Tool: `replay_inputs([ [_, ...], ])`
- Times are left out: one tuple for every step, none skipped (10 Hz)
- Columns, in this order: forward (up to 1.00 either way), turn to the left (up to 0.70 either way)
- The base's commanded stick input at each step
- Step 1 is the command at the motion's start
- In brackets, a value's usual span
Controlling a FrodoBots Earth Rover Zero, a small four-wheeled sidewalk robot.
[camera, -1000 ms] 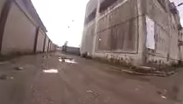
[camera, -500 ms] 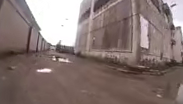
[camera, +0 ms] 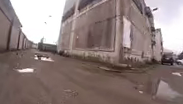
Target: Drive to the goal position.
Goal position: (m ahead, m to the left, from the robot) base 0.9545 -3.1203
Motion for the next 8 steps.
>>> replay_inputs([
  [0.0, -0.85],
  [0.0, -0.85],
  [0.0, -0.85],
  [0.0, -0.85],
  [0.0, -0.85],
  [0.0, -0.85],
  [0.0, -0.85],
  [0.0, -0.45],
])
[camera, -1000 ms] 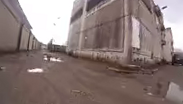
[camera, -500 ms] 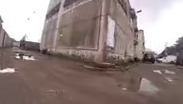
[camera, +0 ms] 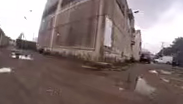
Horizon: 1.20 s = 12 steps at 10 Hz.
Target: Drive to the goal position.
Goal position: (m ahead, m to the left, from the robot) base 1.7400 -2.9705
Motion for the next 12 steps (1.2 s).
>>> replay_inputs([
  [0.12, 0.0],
  [0.73, 0.0],
  [0.85, 0.0],
  [0.85, 0.0],
  [0.85, 0.0],
  [0.85, 0.0],
  [0.85, 0.0],
  [0.85, 0.0],
  [0.85, -0.22],
  [0.85, -0.34],
  [0.85, -0.34],
  [0.85, -0.34],
])
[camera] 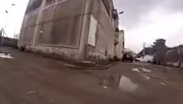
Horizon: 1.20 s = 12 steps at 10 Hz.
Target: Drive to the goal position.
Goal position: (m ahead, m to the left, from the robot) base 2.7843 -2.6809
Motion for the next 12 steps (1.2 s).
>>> replay_inputs([
  [0.85, 0.0],
  [0.85, 0.0],
  [0.85, 0.0],
  [0.85, 0.0],
  [0.85, 0.0],
  [0.85, 0.0],
  [0.85, 0.0],
  [0.85, -0.14],
  [0.85, -0.34],
  [0.85, -0.34],
  [0.85, -0.34],
  [0.85, -0.34],
])
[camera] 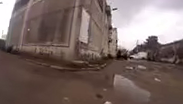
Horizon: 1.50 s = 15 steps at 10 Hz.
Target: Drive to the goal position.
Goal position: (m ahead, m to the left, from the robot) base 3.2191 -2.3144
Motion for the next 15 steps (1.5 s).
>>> replay_inputs([
  [0.85, -0.34],
  [0.85, -0.34],
  [0.85, -0.34],
  [0.85, -0.34],
  [0.85, -0.34],
  [0.85, -0.34],
  [0.85, -0.34],
  [0.85, -0.34],
  [0.85, -0.34],
  [0.82, -0.36],
  [0.56, -0.52],
  [0.29, -0.68],
  [0.03, -0.83],
  [0.0, -0.85],
  [0.0, -0.85],
])
